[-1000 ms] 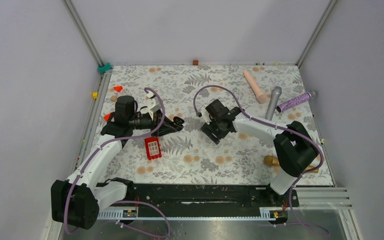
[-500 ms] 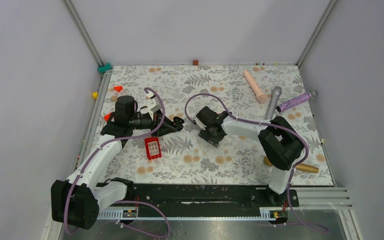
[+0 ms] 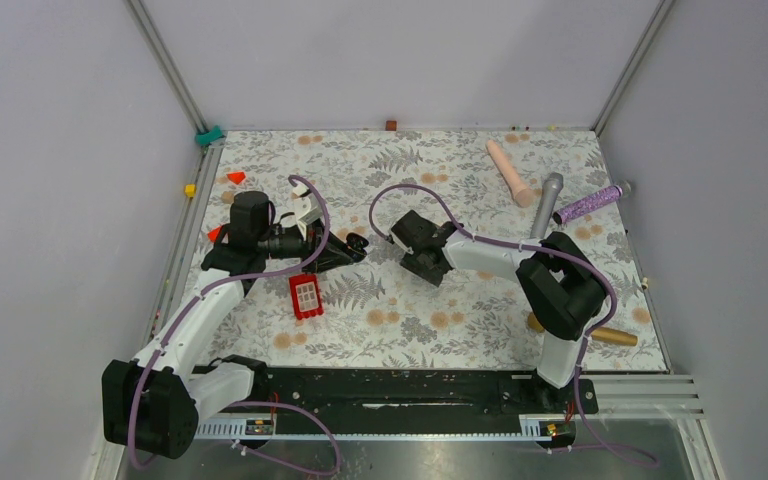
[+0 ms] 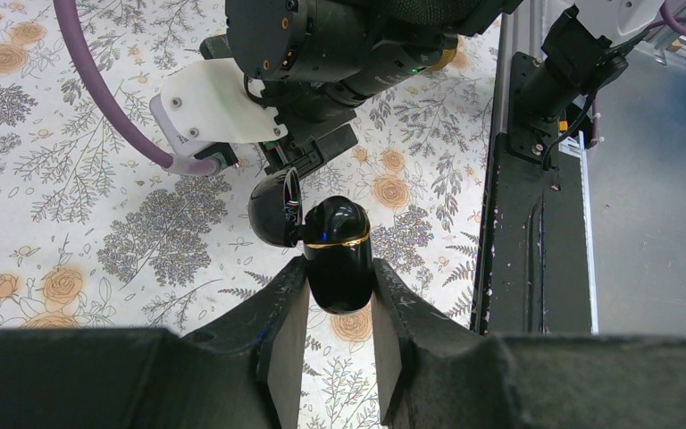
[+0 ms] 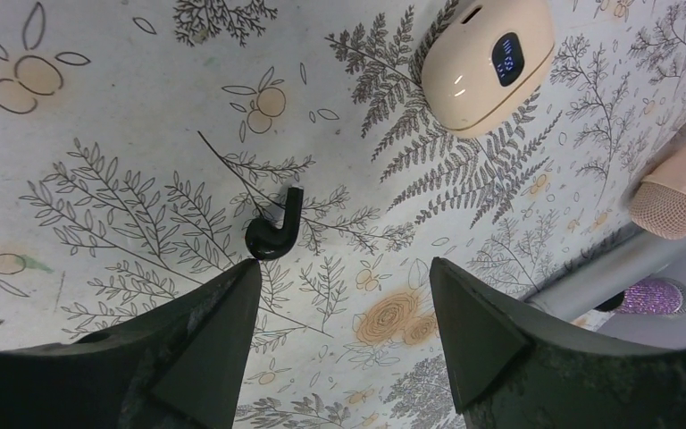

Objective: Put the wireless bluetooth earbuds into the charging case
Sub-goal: Pick up the right earbud from the center of the board.

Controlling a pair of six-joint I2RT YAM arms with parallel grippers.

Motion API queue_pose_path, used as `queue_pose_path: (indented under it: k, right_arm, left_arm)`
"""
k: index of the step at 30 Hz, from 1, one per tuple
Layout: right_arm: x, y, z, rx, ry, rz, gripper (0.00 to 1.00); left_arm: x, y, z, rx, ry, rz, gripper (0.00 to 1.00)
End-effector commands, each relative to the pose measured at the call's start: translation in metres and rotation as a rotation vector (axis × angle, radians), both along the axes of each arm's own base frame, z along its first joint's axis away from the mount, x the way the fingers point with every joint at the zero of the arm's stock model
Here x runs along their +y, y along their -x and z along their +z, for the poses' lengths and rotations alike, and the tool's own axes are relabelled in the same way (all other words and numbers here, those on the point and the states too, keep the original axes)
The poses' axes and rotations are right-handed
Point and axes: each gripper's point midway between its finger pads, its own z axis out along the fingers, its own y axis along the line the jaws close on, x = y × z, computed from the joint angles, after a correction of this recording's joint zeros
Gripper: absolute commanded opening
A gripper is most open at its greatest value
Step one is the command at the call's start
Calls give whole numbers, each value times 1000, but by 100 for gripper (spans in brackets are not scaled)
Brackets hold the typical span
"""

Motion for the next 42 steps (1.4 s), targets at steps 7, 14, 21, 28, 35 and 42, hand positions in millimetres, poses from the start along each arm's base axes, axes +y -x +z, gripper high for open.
queue_pose_path:
  k: [7, 14, 21, 28, 35, 42]
  right_arm:
    - [-13, -19, 33, -71, -57, -54, 77]
    - [-12, -16, 32, -24, -118, -83, 77]
    - [22, 6, 36, 103, -341, -129, 73]
    - [19, 2, 18, 96, -311, -171, 66]
    - [17, 1, 11, 93, -292, -156, 58]
    - [16, 6, 5, 125, -275, -145, 58]
  left_arm:
    - [-1, 1, 11, -43, 23, -33, 0]
    - [0, 0, 12, -46, 24, -31, 0]
    - [0, 0, 10, -41, 24, -32, 0]
    - [-1, 1, 11, -42, 26, -35, 0]
    - [0, 1, 12, -44, 27, -35, 0]
    - [0, 1, 12, -43, 28, -36, 0]
